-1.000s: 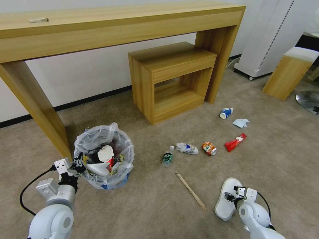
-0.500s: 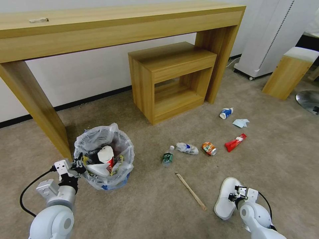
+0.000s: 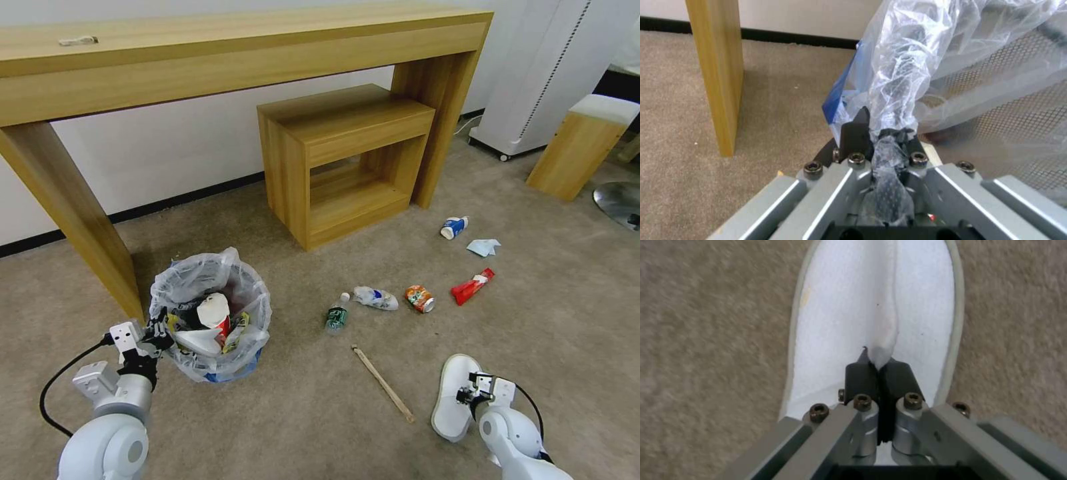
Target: Pick up the trash bin and place the garbage on the floor into it.
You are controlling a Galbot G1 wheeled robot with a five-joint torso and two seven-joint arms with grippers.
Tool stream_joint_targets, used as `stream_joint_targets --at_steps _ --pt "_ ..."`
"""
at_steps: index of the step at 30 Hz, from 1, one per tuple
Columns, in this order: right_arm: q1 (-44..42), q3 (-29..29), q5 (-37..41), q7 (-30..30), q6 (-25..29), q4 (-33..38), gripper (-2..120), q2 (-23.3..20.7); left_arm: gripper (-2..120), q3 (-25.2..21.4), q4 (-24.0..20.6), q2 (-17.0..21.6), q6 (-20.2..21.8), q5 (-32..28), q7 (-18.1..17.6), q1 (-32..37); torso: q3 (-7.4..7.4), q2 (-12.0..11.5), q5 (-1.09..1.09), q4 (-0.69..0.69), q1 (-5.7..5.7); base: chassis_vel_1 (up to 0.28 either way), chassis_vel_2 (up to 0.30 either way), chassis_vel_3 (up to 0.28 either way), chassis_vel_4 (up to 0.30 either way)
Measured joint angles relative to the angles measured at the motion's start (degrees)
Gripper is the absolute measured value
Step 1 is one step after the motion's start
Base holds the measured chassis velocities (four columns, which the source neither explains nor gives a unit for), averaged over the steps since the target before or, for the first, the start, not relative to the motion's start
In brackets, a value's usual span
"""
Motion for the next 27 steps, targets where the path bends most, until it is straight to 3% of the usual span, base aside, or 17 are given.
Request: stream_joint_targets --at_steps 11,18,27 --pt "-1.5 -0.3 -0.2 -4.0 5.5 2.2 0 -1.5 2 0.6 2.6 0.6 0.0 0.3 0.2 -0.5 0.0 0.0 0.0 0.0 0.0 0.0 0.0 0.0 0.0" --pt "-2.5 0.0 -0.1 -9.1 14.1 4.6 0 -2.7 2 1.1 3.8 0.4 0.0 0.9 0.6 -0.9 0.0 0.0 0.0 0.0 0.0 0.0 0.0 0.0 0.0" --pt "-3.3 0.3 0.7 -10.5 17.0 7.6 0 -3.6 2 1.4 4.4 0.5 -0.1 1.2 0.8 -1.1 0.0 0.0 0.0 0.0 0.0 0.0 0.0 0.0 0.0"
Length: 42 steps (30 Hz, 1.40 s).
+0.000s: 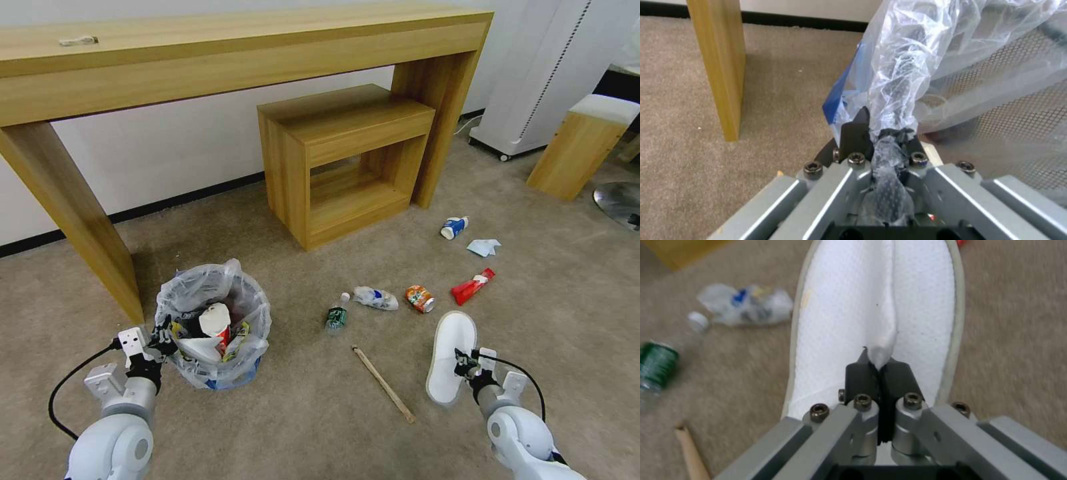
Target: Pick up the trash bin and place the garbage on the floor into it.
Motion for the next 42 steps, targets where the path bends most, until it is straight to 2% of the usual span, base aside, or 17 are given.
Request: stream_joint_targets --at_steps 9,14,17,29,42 --pt "-0.2 -0.9 0.7 -4.4 7.9 4.2 0 -1.0 2 1.2 0.3 0.2 0.0 1.2 0.6 0.1 0.0 0.0 0.0 0.0 0.0 0.0 0.0 0.0 0.0" --pt "-0.3 -1.2 1.1 -4.8 8.9 6.1 0 -1.2 2 1.7 0.3 0.2 0.0 1.7 0.8 0.2 0.0 0.0 0.0 0.0 0.0 0.0 0.0 0.0 0.0" --pt "-0.2 -2.0 2.4 -5.2 10.9 12.8 0 -4.0 2 2.6 0.4 0.7 0.1 2.3 1.2 0.5 0.0 0.0 -0.01 0.0 0.0 0.0 0.0 0.0 0.0" --pt "1.6 -4.0 4.9 -6.8 13.7 18.8 0 -7.7 2 3.8 -0.1 1.5 1.9 1.4 1.3 1.4 0.0 0.0 -0.01 0.0 -0.01 0.0 0.0 0.0 0.0" --pt "4.3 -7.4 6.5 -7.4 14.1 24.0 0 -10.3 2 4.7 -0.5 2.2 2.8 1.2 1.5 1.7 0.0 0.0 -0.01 0.0 0.0 0.0 0.0 0.0 0.0"
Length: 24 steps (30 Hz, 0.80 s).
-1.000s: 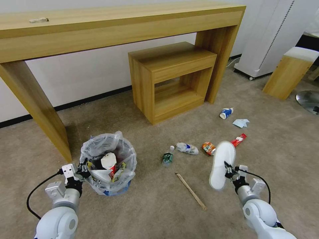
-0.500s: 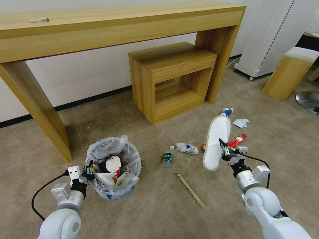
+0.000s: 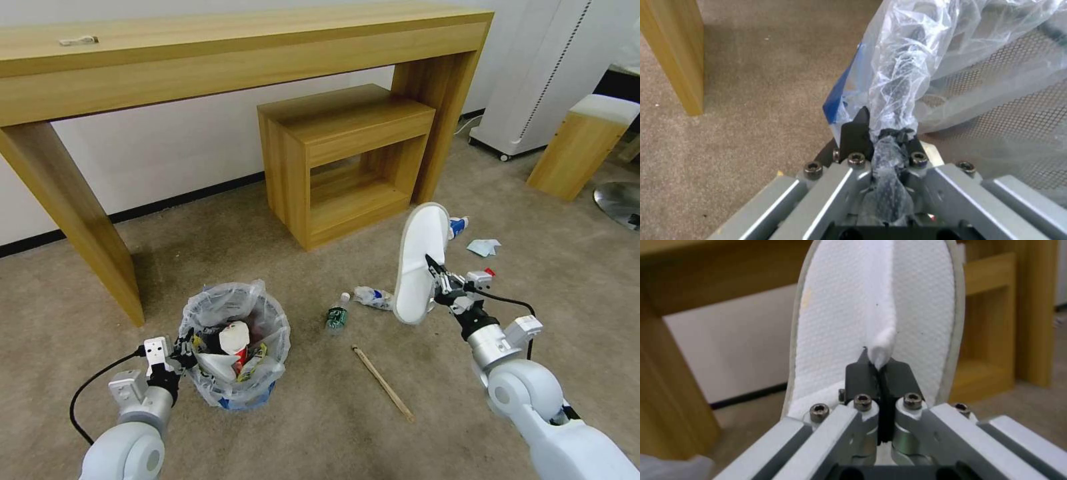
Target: Pick up the trash bin and place the garbage on the floor into it.
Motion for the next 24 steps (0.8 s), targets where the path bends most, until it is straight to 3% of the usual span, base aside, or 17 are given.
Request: stream_joint_targets --at_steps 11,18,24 --pt "2.4 -4.4 1.3 -0.1 1.2 2.6 0 -0.8 2 1.2 -0.5 0.5 0.9 -1.3 -0.1 -0.1 0.0 0.0 0.01 0.0 0.0 0.0 0.0 0.0 0.0" --pt "5.3 -7.6 1.5 -0.4 2.0 2.9 0 -1.9 2 2.1 -5.4 1.2 5.7 -11.1 -4.7 -0.5 0.0 0.0 0.0 -0.01 0.0 0.0 0.0 0.0 0.0" --pt "6.2 -9.0 1.4 -1.3 2.6 3.0 0 -2.5 2 1.8 -7.4 2.7 8.2 -15.4 -7.0 -1.0 0.0 0.0 0.01 0.0 0.0 0.0 0.0 0.0 0.0"
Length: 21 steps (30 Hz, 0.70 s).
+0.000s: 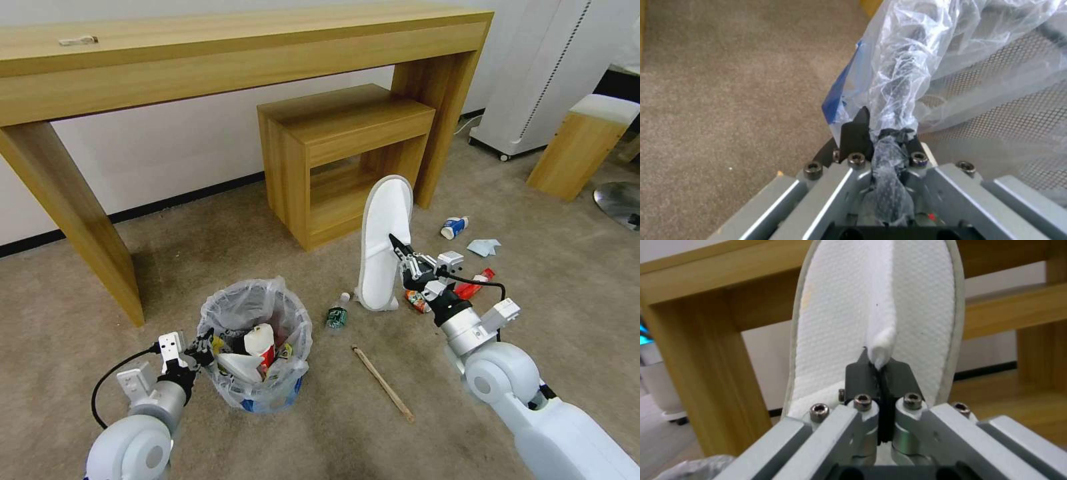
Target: Pick up the trash bin and place the garbage on the floor into it.
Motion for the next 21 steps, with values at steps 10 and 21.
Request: stream_joint_targets --at_steps 10,21 --pt "1.4 -2.5 0.0 -1.6 0.3 1.6 0 -1.6 2 -0.9 -3.4 4.8 6.4 -12.1 -5.6 -1.2 0.0 0.0 -0.01 0.0 0.0 0.0 0.0 0.0 0.0" --pt "4.0 -6.5 0.5 -1.7 1.0 3.3 0 -1.9 2 -0.3 -3.5 8.6 8.3 -20.4 -9.4 -1.8 0.0 0.0 -0.02 0.0 0.0 0.0 0.0 0.0 0.0"
